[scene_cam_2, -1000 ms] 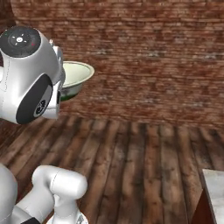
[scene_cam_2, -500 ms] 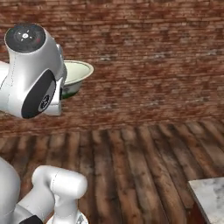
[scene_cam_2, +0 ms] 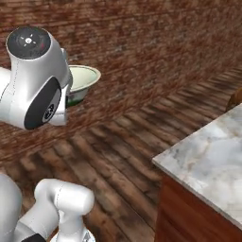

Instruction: Pick up the bowls from the cabinet and place each bowl in front of a stool on the dining counter.

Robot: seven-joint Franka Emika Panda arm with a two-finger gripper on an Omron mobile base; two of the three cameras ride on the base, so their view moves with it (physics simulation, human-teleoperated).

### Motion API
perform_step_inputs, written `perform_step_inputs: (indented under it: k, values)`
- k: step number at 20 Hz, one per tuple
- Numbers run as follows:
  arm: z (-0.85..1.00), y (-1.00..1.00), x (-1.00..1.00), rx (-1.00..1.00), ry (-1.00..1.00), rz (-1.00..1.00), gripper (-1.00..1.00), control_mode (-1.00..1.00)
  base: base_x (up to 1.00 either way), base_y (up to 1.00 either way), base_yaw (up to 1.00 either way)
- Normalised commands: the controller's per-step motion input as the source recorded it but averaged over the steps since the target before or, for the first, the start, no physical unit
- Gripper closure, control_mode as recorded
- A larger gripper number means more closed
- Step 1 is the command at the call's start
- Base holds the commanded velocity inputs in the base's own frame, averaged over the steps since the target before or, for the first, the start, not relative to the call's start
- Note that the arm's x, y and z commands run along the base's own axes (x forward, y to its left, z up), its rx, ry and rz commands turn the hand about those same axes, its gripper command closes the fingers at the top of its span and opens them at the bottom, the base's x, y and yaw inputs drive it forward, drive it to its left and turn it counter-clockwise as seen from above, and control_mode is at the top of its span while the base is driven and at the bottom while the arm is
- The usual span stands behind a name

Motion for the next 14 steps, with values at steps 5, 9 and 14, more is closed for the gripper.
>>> perform_step_inputs:
  k: [5, 9, 14]
  values:
    - [0.0, 0.0, 0.0, 0.0, 0.0, 0.0, 1.0, 1.0, 0.33, 0.49, -0.83]
    - [0.0, 0.0, 0.0, 0.0, 0.0, 0.0, 1.0, 1.0, 0.42, 0.58, -0.79]
    - [0.0, 0.0, 0.0, 0.0, 0.0, 0.0, 1.0, 1.0, 0.35, 0.71, -0.76]
